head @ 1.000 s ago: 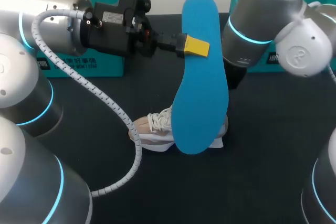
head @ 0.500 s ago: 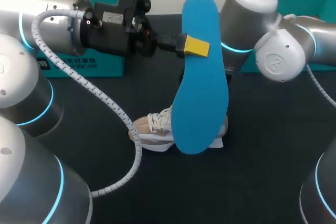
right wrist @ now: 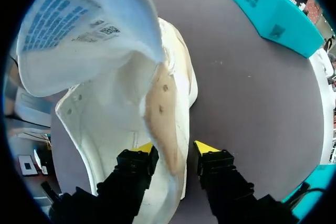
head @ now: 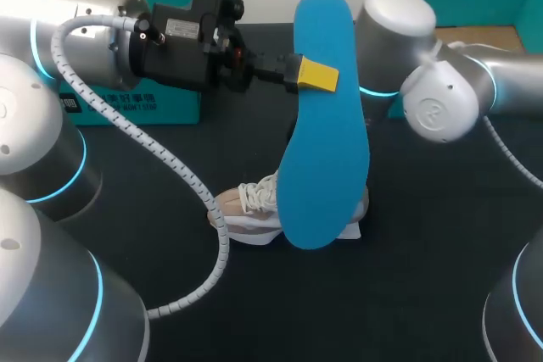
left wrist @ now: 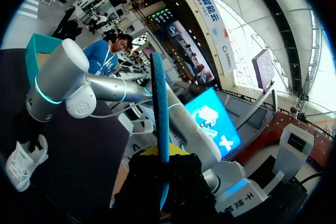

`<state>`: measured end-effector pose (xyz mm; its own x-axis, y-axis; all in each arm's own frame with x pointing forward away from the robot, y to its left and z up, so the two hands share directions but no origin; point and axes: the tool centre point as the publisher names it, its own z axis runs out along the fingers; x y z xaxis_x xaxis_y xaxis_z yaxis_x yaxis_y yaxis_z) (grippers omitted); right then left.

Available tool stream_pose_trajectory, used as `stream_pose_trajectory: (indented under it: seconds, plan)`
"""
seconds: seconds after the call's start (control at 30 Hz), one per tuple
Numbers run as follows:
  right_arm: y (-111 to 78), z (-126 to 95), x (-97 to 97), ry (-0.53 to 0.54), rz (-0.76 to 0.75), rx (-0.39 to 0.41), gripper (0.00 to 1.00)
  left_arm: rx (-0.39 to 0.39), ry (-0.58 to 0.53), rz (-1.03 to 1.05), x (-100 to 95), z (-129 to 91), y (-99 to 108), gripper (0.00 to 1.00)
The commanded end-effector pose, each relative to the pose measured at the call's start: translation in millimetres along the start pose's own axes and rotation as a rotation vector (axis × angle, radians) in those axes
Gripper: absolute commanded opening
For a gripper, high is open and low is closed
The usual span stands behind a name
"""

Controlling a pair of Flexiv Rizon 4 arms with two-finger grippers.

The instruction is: Take the shoe out of the shoebox, open the shoe tongue, remove and reinsert the insole, then place the shoe into the shoebox

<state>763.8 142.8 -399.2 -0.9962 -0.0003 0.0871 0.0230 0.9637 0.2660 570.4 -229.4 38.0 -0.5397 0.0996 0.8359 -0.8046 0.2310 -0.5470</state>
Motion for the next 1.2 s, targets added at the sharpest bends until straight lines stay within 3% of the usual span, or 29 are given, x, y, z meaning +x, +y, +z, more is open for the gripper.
stream_pose_trajectory:
  seconds: [0.03,0.4,0.53,0.67,0.8,0.87,0.9,1.2]
  plan:
    - [6.8,1,-1.3,0.002,0.023,0.019,0.0,-0.001,-0.001,-0.001,-0.6,2,-1,0.0]
    - [9.9,-6,14.9,0.049,0.141,0.009,0.0,-0.001,-0.001,-0.001,-0.6,2,-1,0.0]
    - [9.1,-26,24.2,0.106,0.346,0.014,0.0,-0.001,-0.001,-0.001,-0.6,2,-1,0.0]
    - [9.9,-41,37.8,0.065,0.555,-0.063,0.0,-0.001,-0.001,-0.001,-0.6,2,-1,0.0]
    - [19.9,-54,51.0,-0.01,0.762,-0.13,0.0,-0.001,-0.001,-0.001,-0.6,2,-1,0.0]
    - [16.0,-56,60.6,-0.107,0.857,-0.193,0.0,-0.001,-0.001,-0.001,-0.6,2,-1,0.0]
    - [24.5,-63,59.2,-0.161,0.845,-0.212,0.0,-0.001,-0.001,-0.001,-0.6,2,-1,0.0]
    - [24.5,-63,59.2,-0.161,0.845,-0.212,0.0,-0.001,-0.001,-0.001,-0.6,2,-1,0.0]
